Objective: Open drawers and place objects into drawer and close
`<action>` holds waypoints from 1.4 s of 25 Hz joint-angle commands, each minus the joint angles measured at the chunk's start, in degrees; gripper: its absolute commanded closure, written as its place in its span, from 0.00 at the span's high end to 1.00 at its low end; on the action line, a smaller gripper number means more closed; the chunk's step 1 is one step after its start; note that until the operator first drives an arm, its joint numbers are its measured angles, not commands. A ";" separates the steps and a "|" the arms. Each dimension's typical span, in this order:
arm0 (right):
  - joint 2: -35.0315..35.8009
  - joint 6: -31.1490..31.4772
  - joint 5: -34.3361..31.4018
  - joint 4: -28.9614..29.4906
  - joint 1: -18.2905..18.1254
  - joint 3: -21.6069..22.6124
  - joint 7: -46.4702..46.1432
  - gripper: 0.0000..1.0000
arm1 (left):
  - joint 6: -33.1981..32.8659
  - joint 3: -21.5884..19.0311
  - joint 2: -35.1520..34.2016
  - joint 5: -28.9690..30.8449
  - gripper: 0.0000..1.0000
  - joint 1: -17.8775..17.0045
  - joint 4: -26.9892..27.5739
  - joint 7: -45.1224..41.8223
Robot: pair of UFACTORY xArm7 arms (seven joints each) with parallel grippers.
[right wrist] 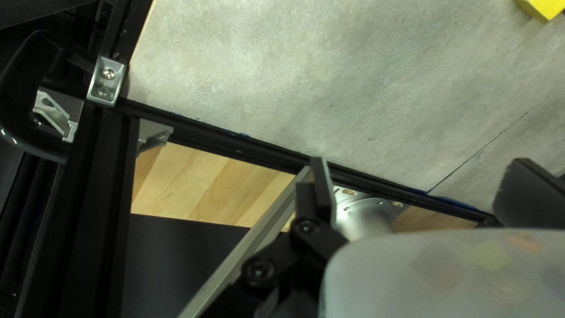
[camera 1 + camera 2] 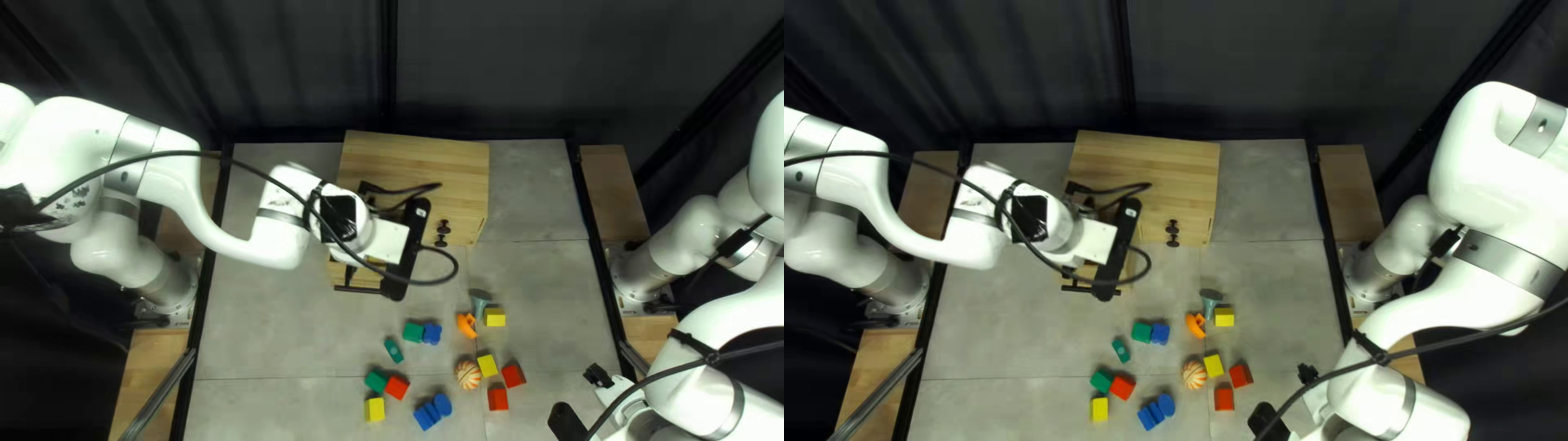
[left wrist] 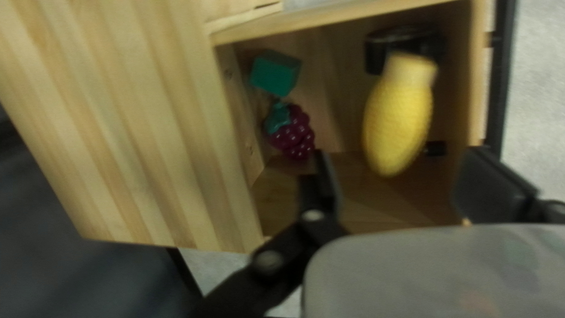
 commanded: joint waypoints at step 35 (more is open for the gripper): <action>0.00 0.00 0.00 0.00 0.00 0.00 0.00 1.00 | 9.94 -13.95 44.03 4.82 1.00 -21.47 34.60 8.93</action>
